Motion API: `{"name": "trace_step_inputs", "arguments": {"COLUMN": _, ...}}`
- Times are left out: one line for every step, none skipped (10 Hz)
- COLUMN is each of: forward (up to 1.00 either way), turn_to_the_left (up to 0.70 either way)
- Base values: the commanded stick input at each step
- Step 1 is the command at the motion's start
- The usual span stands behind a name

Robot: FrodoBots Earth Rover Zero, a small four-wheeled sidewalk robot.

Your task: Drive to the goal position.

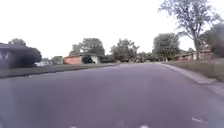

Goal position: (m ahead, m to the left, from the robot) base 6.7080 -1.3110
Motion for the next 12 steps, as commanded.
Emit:
{"name": "trace_step_inputs", "arguments": {"forward": 1.00, "turn_to_the_left": 0.00}}
{"name": "trace_step_inputs", "arguments": {"forward": 1.00, "turn_to_the_left": 0.00}}
{"name": "trace_step_inputs", "arguments": {"forward": 1.00, "turn_to_the_left": 0.00}}
{"name": "trace_step_inputs", "arguments": {"forward": 1.00, "turn_to_the_left": 0.00}}
{"name": "trace_step_inputs", "arguments": {"forward": 1.00, "turn_to_the_left": 0.00}}
{"name": "trace_step_inputs", "arguments": {"forward": 1.00, "turn_to_the_left": 0.00}}
{"name": "trace_step_inputs", "arguments": {"forward": 1.00, "turn_to_the_left": 0.00}}
{"name": "trace_step_inputs", "arguments": {"forward": 1.00, "turn_to_the_left": 0.00}}
{"name": "trace_step_inputs", "arguments": {"forward": 1.00, "turn_to_the_left": 0.00}}
{"name": "trace_step_inputs", "arguments": {"forward": 1.00, "turn_to_the_left": 0.00}}
{"name": "trace_step_inputs", "arguments": {"forward": 1.00, "turn_to_the_left": 0.00}}
{"name": "trace_step_inputs", "arguments": {"forward": 1.00, "turn_to_the_left": 0.00}}
